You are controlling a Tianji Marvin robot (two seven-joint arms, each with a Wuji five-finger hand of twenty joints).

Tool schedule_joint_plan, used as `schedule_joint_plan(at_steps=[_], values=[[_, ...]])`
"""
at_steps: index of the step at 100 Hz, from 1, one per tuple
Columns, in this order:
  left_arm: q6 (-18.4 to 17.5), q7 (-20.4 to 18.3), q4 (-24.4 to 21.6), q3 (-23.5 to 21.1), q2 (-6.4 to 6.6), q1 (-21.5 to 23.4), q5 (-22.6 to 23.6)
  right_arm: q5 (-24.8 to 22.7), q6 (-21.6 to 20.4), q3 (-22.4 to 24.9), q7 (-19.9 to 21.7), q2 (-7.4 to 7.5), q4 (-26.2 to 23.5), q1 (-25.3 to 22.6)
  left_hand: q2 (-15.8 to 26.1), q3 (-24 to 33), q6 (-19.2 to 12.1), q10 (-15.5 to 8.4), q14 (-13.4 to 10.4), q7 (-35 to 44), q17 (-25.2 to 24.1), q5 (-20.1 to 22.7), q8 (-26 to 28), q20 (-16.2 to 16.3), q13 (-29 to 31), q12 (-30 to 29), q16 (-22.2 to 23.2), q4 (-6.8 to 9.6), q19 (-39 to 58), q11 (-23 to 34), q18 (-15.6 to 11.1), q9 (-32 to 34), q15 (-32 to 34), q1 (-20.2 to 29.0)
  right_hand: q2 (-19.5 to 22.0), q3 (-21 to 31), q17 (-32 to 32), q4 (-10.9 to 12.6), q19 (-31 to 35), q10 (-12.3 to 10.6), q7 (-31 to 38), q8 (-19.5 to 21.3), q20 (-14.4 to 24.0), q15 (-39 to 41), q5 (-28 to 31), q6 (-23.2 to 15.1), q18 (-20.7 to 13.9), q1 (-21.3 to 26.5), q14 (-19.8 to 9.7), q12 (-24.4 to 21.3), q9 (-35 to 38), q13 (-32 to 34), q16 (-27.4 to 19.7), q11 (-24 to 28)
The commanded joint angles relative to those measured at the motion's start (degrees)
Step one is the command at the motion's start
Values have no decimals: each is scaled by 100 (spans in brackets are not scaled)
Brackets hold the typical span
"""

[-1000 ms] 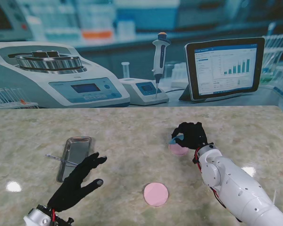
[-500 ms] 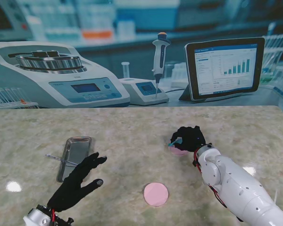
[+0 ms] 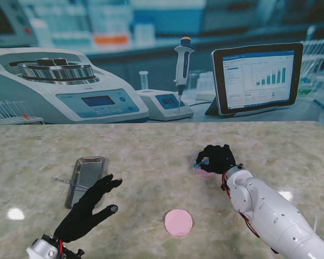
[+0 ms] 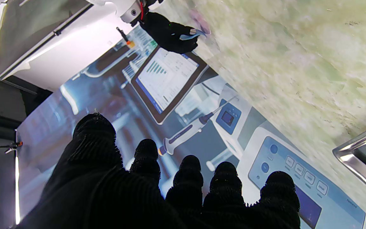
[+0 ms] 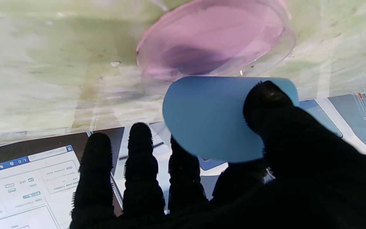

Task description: Line a culture dish with filter paper and press it flat with a glass rod

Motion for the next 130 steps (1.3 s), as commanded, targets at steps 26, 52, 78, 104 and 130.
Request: schedule_joint_plan(at_steps=[26, 52, 78, 104, 130], values=[[18, -11, -40, -6, -10, 41, 0, -59, 126, 37, 319, 66, -219, -105, 146, -107, -65, -85, -12, 109, -33, 80, 38, 71, -148, 206, 48, 49, -184, 43, -37, -32, 0, 70, -225, 259, -237, 133, -58, 102, -736, 465, -8, 60, -1042, 462, -45, -364, -80, 23, -693, -460, 24, -85], [13, -3, -38, -10, -11, 42, 2, -116, 208, 88, 551, 113, -386, -166, 139, -110, -65, -90, -14, 108, -33, 75, 37, 72, -149, 208, 49, 48, -184, 45, -35, -27, 0, 69, -266, 458, -358, 704, -152, 142, -1384, 878, 16, 0, -1481, 954, -86, -693, -78, 22, -1007, -680, 19, -146], [11, -4, -38, -12, -11, 41, 0, -162, 349, 130, 913, 172, -608, -230, 137, -107, -37, -92, -19, 102, -33, 73, 34, 73, -146, 207, 50, 48, -184, 44, -34, -28, 1, 74, -302, 334, -517, 702, -282, 201, -1913, 861, 17, -92, -2320, 1544, -121, -971, -67, 10, -1568, -994, 17, -278], [6, -3, -37, -17, -12, 45, -2, -189, 667, 151, 1205, 205, -802, -282, 135, -107, -31, -95, -16, 100, -33, 71, 33, 75, -147, 209, 51, 47, -181, 47, -35, -26, 1, 76, -196, 161, -614, 692, -384, 265, -2316, 788, 51, -142, -2713, 2116, -146, -1258, -42, 30, -1939, -1176, 43, -302], [7, -7, -35, -12, -11, 46, -3, -82, 840, 164, 1384, 205, -843, -271, 134, -107, -28, -88, -19, 102, -34, 69, 34, 78, -147, 209, 53, 46, -180, 49, -34, -28, 2, 75, -154, 141, -635, 668, -421, 352, -2497, 746, 93, -158, -2814, 2346, -156, -1400, -21, -7, -2017, -1247, 68, -379]])
